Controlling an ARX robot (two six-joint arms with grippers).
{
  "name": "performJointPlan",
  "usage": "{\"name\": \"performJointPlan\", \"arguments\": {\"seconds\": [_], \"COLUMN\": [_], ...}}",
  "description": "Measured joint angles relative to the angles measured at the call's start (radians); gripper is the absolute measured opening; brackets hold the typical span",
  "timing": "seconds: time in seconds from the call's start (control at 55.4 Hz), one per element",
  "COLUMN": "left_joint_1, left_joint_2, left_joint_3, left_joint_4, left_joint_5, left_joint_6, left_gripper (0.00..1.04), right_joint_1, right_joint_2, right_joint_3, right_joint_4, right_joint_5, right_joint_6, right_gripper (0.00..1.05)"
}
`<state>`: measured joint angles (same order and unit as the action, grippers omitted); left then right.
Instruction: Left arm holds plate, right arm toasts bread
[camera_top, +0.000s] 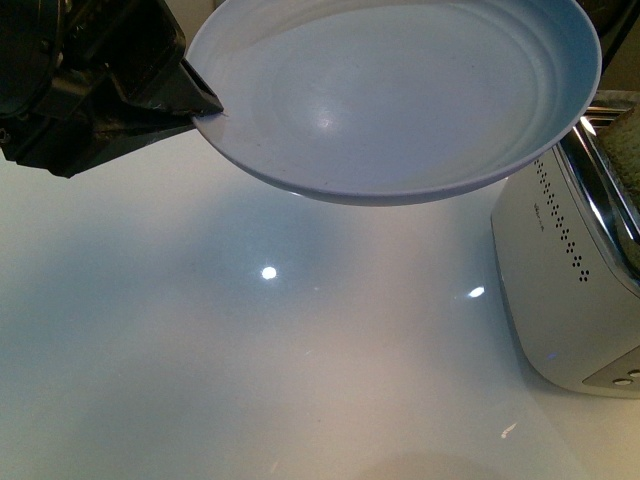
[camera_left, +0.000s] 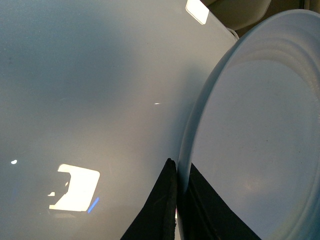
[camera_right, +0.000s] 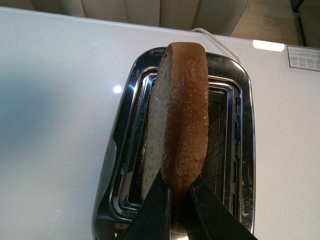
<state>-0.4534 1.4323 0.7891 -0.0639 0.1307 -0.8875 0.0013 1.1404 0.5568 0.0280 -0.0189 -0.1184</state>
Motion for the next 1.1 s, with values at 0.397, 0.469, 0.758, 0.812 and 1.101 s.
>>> {"name": "performJointPlan", "arguments": {"seconds": [0.397, 0.469, 0.758, 0.812, 1.101], "left_joint_1": [0.000, 0.000, 0.000, 0.000, 0.000], "left_joint_2": [0.000, 0.000, 0.000, 0.000, 0.000], "left_joint_3": [0.000, 0.000, 0.000, 0.000, 0.000], "left_joint_4": [0.000, 0.000, 0.000, 0.000, 0.000], "left_joint_5": [0.000, 0.000, 0.000, 0.000, 0.000], "left_joint_6": [0.000, 0.000, 0.000, 0.000, 0.000], "left_gripper": [0.03, 0.03, 0.03, 0.03, 0.03], "right_joint_1": [0.032, 0.036, 0.043, 0.044, 0.049], "right_joint_2": [0.090, 0.109, 0.170, 0.177, 0.209], "right_joint_3": [0.060, 0.061, 0.051, 0.045, 0.000], "right_joint_4": [-0.068, -0.060, -0.018, -0.008, 0.044], "right_joint_5": [0.056, 0.061, 0.091, 0.093, 0.097], "right_joint_6": [-0.008, -0.007, -0.002, 0.003, 0.024], "right_gripper": [0.03, 0.03, 0.03, 0.03, 0.28]}}
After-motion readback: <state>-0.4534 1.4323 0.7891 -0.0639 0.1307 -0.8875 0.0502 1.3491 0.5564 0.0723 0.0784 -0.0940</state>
